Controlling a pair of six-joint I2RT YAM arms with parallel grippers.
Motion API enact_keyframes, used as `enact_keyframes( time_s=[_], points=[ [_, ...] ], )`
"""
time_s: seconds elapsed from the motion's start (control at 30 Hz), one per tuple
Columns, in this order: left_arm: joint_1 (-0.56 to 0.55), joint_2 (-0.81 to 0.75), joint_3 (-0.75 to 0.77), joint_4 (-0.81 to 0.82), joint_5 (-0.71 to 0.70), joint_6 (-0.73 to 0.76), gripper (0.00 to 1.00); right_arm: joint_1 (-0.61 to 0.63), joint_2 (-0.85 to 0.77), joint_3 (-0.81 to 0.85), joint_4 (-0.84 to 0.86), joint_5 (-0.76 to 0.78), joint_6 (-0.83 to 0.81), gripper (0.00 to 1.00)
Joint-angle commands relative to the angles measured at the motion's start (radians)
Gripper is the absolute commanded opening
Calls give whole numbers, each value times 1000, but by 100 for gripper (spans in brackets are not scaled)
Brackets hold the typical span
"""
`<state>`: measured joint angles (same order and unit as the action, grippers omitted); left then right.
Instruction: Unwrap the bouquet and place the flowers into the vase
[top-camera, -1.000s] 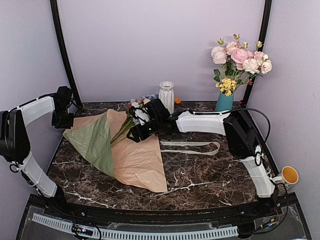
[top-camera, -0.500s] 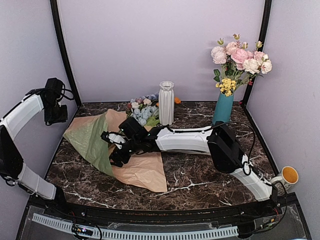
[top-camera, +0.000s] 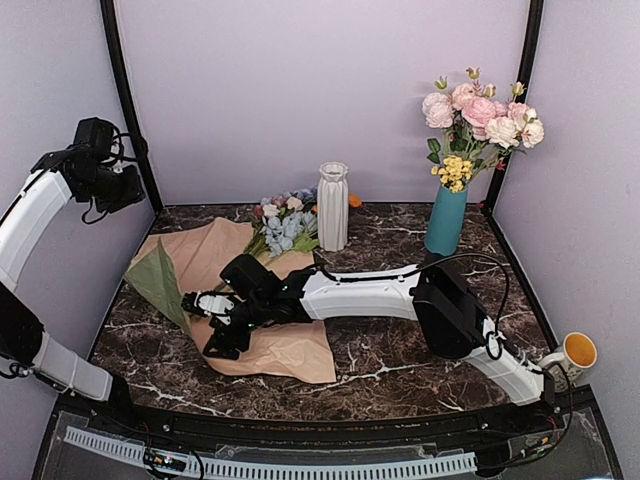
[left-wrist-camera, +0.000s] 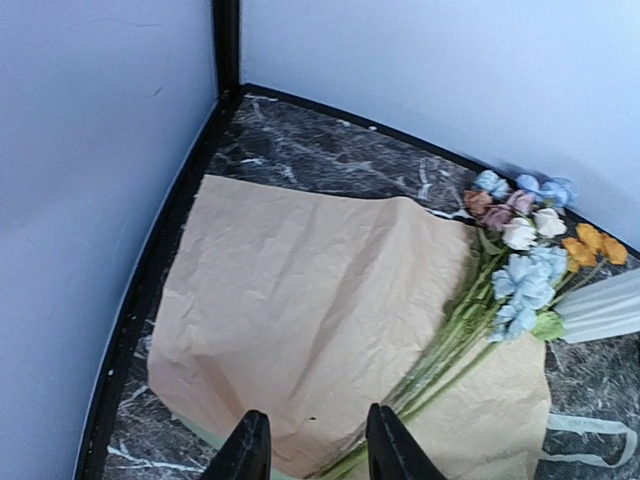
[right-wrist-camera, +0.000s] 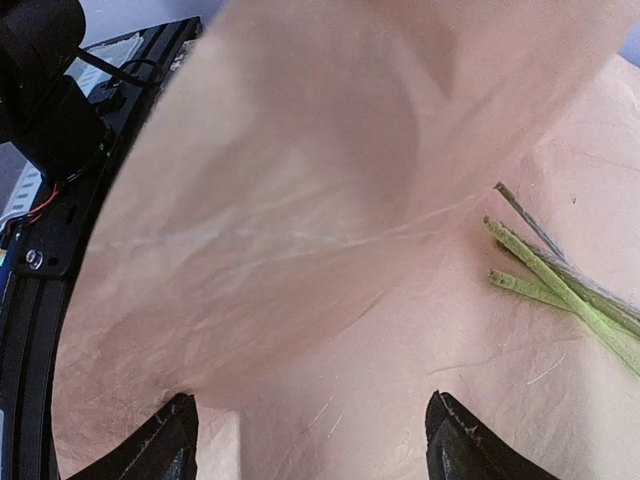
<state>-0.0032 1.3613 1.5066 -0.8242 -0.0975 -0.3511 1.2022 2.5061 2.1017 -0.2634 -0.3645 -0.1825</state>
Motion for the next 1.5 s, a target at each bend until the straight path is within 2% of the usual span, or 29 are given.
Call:
enact_keyframes(
  time_s=[0.0,0.3,0.4,0.6,0.8,0.97,1.17,1.27,1.33,1.47],
  points=[
    [-50,-34,43,34,126,13,37,22,-43,5,3,-1,-36,78],
    [-152,6,21,56,306,70,37,43,-45,-26,64,25,-4,80],
    [-183,32,-6,31,317,73,37,46,-66,-65,96,56,3,81],
    [-182,112,-87,-178,160,18,35,37,-144,-181,159,161,30,85],
    [-182,29,-269,-203,95,-32,35,-51,-318,-402,333,270,212,86],
    [-182,55,-363,-222,107,-74,36,-117,-452,-556,399,383,287,86],
    [-175,139,-350,-224,133,-120,38,-182,-577,-666,378,497,380,90],
    [-176,129,-313,-96,197,-50,37,-226,-609,-663,300,508,485,99],
    [-176,125,-300,5,219,6,41,-262,-624,-656,237,489,555,99],
    [-159,270,-172,-2,194,87,44,-352,-655,-666,155,483,676,99]
  ],
)
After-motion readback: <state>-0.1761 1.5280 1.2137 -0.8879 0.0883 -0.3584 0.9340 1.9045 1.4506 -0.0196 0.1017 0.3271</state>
